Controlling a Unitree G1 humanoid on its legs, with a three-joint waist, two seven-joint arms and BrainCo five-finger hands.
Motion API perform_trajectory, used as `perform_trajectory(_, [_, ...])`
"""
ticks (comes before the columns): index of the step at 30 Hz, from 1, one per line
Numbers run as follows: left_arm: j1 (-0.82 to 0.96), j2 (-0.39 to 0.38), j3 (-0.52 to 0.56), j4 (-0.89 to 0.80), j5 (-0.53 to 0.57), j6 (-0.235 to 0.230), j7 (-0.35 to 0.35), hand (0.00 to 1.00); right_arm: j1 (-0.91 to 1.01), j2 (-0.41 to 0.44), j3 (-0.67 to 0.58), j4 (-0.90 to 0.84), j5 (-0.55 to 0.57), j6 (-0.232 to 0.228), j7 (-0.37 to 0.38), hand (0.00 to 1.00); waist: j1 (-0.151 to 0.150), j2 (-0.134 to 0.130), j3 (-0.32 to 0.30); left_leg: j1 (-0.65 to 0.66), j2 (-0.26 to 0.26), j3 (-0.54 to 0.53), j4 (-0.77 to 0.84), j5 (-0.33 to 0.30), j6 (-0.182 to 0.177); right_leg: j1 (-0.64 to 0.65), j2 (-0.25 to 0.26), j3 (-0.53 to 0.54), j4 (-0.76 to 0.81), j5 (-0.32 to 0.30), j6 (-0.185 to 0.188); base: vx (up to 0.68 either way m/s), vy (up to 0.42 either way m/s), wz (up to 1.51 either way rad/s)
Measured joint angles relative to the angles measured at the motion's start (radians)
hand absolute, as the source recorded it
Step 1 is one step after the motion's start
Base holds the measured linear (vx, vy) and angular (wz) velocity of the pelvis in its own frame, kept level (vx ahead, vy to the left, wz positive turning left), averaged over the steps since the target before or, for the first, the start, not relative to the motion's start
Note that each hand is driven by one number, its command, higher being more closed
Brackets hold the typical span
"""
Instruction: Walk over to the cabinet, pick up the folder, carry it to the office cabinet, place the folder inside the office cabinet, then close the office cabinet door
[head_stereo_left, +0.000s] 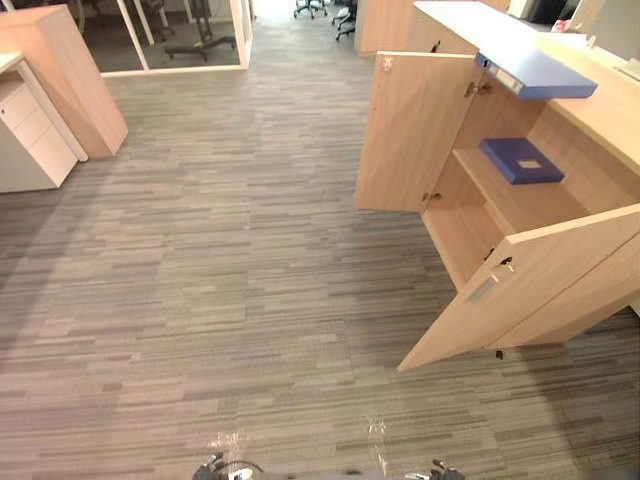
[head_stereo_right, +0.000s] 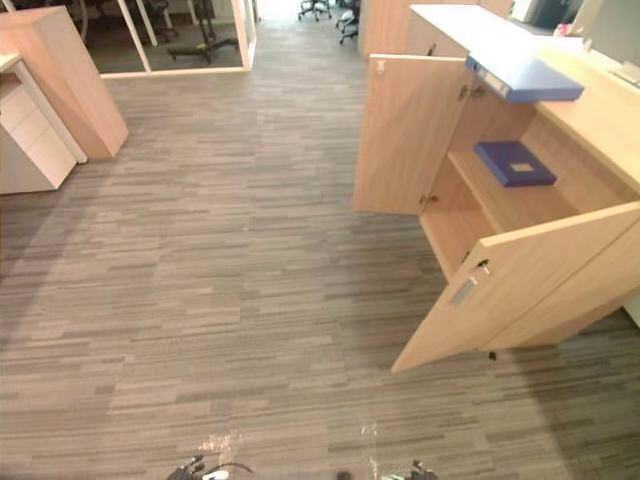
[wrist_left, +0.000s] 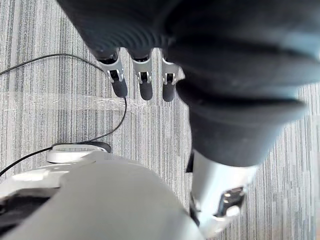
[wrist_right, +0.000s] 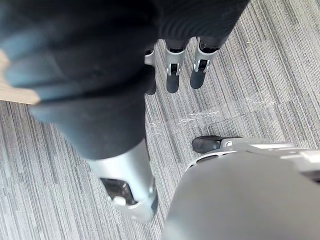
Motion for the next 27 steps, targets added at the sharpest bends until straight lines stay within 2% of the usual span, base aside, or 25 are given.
perform_trajectory(1, [0.004,-0.008,0.023,-0.024,0.002,0.0,0.0,0.0,-0.005,-0.002,0.001,-0.007,0.0,0.001,0.0,0.0,0.005,0.0,0.019,-0.086,0.013,0.035,0.168,-0.002,0.004,0.006,-0.007,0.003,0.023,-0.009,-0.014,-0.03,0.064,0.01])
perform_trajectory(2, [0.021,-0.026,0.051,-0.044,0.001,-0.001,0.001,0.0,-0.006,-0.012,0.007,-0.013,0.0,0.001,-0.001,0.0,0.007,0.013,0.025,-0.146,0.043,0.069,0.269,-0.045,0.025,0.002,-0.011,0.011,0.051,-0.022,-0.017,0.0,0.068,-0.05])
perform_trajectory(3, [0.026,-0.031,0.058,-0.046,0.001,-0.002,0.001,0.0,-0.006,-0.014,0.006,-0.013,0.0,0.001,-0.001,0.0,0.007,0.015,0.025,-0.158,0.049,0.075,0.276,-0.056,0.03,0.001,-0.014,0.013,0.057,-0.025,-0.014,0.04,0.09,-0.21])
perform_trajectory(4, [0.046,-0.039,0.076,-0.058,-0.003,-0.006,0.002,0.0,-0.007,-0.016,0.006,-0.024,0.0,0.001,-0.001,0.0,0.012,0.02,0.025,-0.191,0.067,0.084,0.239,-0.071,0.033,0.0,-0.034,0.031,0.061,-0.031,-0.006,0.06,0.133,-0.33])
perform_trajectory(6, [0.063,-0.057,0.105,-0.065,-0.026,-0.008,0.004,0.0,-0.005,-0.017,0.018,-0.043,0.0,0.001,-0.001,0.0,0.017,0.02,0.026,-0.22,0.081,0.083,0.118,-0.057,0.035,0.001,-0.071,0.052,0.061,-0.039,0.005,0.1,0.193,-0.37])
perform_trajectory(8, [0.077,-0.076,0.148,-0.068,-0.047,-0.008,0.012,0.0,0.003,-0.02,0.04,-0.07,0.001,0.001,-0.002,0.0,0.017,0.021,0.027,-0.243,0.109,0.086,-0.027,0.0,0.023,0.001,-0.113,0.055,0.061,-0.053,0.027,0.2,0.296,-0.26])
perform_trajectory(9, [0.091,-0.087,0.167,-0.074,-0.061,-0.009,0.016,0.0,0.011,-0.026,0.065,-0.083,0.001,0.0,-0.003,0.0,0.018,0.022,0.026,-0.241,0.134,0.086,-0.124,0.038,0.008,0.002,-0.136,0.066,0.062,-0.068,0.052,0.28,0.419,-0.29])
perform_trajectory(10, [0.104,-0.102,0.183,-0.08,-0.068,-0.01,0.023,0.0,0.018,-0.03,0.067,-0.088,0.001,0.0,-0.004,0.0,0.022,0.03,0.019,-0.232,0.164,0.089,-0.179,0.06,-0.003,0.01,-0.151,0.081,0.063,-0.087,0.081,0.31,0.45,-0.37])
perform_trajectory(11, [0.118,-0.111,0.193,-0.08,-0.073,-0.01,0.029,0.0,0.026,-0.033,0.063,-0.092,0.001,0.0,-0.008,0.0,0.027,0.042,0.011,-0.221,0.19,0.111,-0.195,0.101,-0.028,0.026,-0.164,0.09,0.062,-0.101,0.106,0.33,0.436,-0.32])
perform_trajectory(12, [0.12,-0.106,0.2,-0.079,-0.079,-0.007,0.03,0.0,0.032,-0.023,0.053,-0.091,0.001,0.0,-0.011,0.0,0.026,0.032,-0.001,-0.22,0.174,0.142,-0.173,0.173,-0.022,0.035,-0.2,0.089,0.063,-0.112,0.124,0.29,0.361,-0.36])
perform_trajectory(13, [0.129,-0.103,0.212,-0.084,-0.083,-0.008,0.031,0.0,0.034,-0.011,0.046,-0.081,0.001,0.001,-0.01,0.0,0.033,0.013,-0.017,-0.227,0.151,0.171,-0.14,0.187,-0.007,0.035,-0.235,0.087,0.067,-0.103,0.129,0.49,0.473,-0.56])
perform_trajectory(14, [0.136,-0.102,0.237,-0.088,-0.103,-0.008,0.034,0.0,0.03,0.01,0.046,-0.08,-0.002,0.001,-0.01,0.0,0.045,-0.009,-0.045,-0.225,0.124,0.226,-0.105,0.162,0.022,0.018,-0.289,0.079,0.095,-0.079,0.133,0.43,0.354,-0.69])
perform_trajectory(15, [0.136,-0.102,0.242,-0.088,-0.109,-0.008,0.034,0.0,0.027,0.018,0.045,-0.08,-0.002,0.001,-0.01,0.0,0.054,-0.016,-0.058,-0.216,0.114,0.247,-0.102,0.144,0.03,0.006,-0.305,0.08,0.106,-0.061,0.134,0.5,0.408,-0.72])
perform_trajectory(17, [0.138,-0.105,0.239,-0.088,-0.116,-0.008,0.035,0.0,0.025,0.051,0.001,-0.075,-0.006,0.003,-0.005,0.0,0.073,-0.014,-0.107,-0.167,0.059,0.303,-0.126,0.103,0.061,-0.03,-0.364,0.082,0.144,-0.004,0.135,0.36,0.309,-0.58])
perform_trajectory(18, [0.136,-0.107,0.235,-0.095,-0.117,-0.006,0.035,0.0,0.025,0.062,-0.02,-0.074,-0.007,0.004,-0.002,0.0,0.073,-0.012,-0.118,-0.147,0.04,0.312,-0.142,0.099,0.066,-0.042,-0.386,0.08,0.177,0.002,0.129,0.4,0.343,-0.36])
perform_trajectory(19, [0.15,-0.113,0.221,-0.13,-0.12,-0.005,0.035,0.0,0.027,0.064,-0.051,-0.079,-0.02,0.005,0.007,0.0,0.068,-0.01,-0.127,-0.096,-0.005,0.326,-0.173,0.095,0.086,-0.069,-0.435,0.076,0.279,0.005,0.124,0.38,0.336,-0.18])
perform_trajectory(20, [0.153,-0.119,0.184,-0.161,-0.12,-0.006,0.034,0.0,0.022,0.057,-0.077,-0.083,-0.023,0.004,0.005,0.0,0.067,0.01,-0.141,-0.049,-0.037,0.329,-0.197,0.084,0.103,-0.119,-0.475,0.059,0.411,0.031,0.087,0.45,0.396,-0.12])
perform_trajectory(21, [0.154,-0.123,0.163,-0.175,-0.12,-0.006,0.033,0.0,0.02,0.048,-0.079,-0.086,-0.023,0.003,0.005,0.0,0.066,0.022,-0.148,-0.027,-0.048,0.328,-0.208,0.079,0.109,-0.145,-0.497,0.028,0.473,0.058,0.049,0.35,0.302,-0.18])
perform_trajectory(22, [0.153,-0.133,0.126,-0.205,-0.12,-0.007,0.031,0.0,0.008,0.029,-0.078,-0.095,-0.022,0.004,0.005,0.0,0.063,0.046,-0.154,0.015,-0.058,0.323,-0.228,0.068,0.128,-0.193,-0.534,-0.049,0.602,0.097,-0.014,0.33,0.256,-0.11])
perform_trajectory(23, [0.148,-0.136,0.091,-0.226,-0.116,-0.007,0.03,0.0,-0.009,0.031,-0.074,-0.105,-0.021,0.002,0.003,0.0,0.054,0.061,-0.151,0.059,-0.058,0.321,-0.247,0.06,0.142,-0.224,-0.533,-0.088,0.724,0.066,0.017,0.32,0.225,-0.06])
perform_trajectory(24, [0.144,-0.136,0.072,-0.238,-0.111,-0.007,0.029,0.0,-0.018,0.035,-0.065,-0.108,-0.021,0.002,0.001,0.0,0.051,0.064,-0.141,0.086,-0.057,0.311,-0.257,0.059,0.142,-0.233,-0.525,-0.108,0.773,0.024,0.028,0.28,0.154,-0.04])
perform_trajectory(26, [0.121,-0.142,0.011,-0.257,-0.101,-0.007,0.023,0.0,-0.043,0.047,-0.032,-0.12,-0.02,0.001,-0.001,0.0,0.047,0.062,-0.095,0.184,-0.044,0.292,-0.301,0.053,0.151,-0.284,-0.432,-0.19,0.863,-0.142,0.04,0.23,0.068,-0.14])
perform_trajectory(27, [0.115,-0.144,0.005,-0.26,-0.099,-0.007,0.019,0.0,-0.055,0.049,-0.02,-0.123,-0.02,0.001,-0.002,0.0,0.046,0.061,-0.084,0.202,-0.042,0.288,-0.311,0.051,0.152,-0.297,-0.402,-0.209,0.851,-0.168,0.043,0.18,-0.013,-0.05])
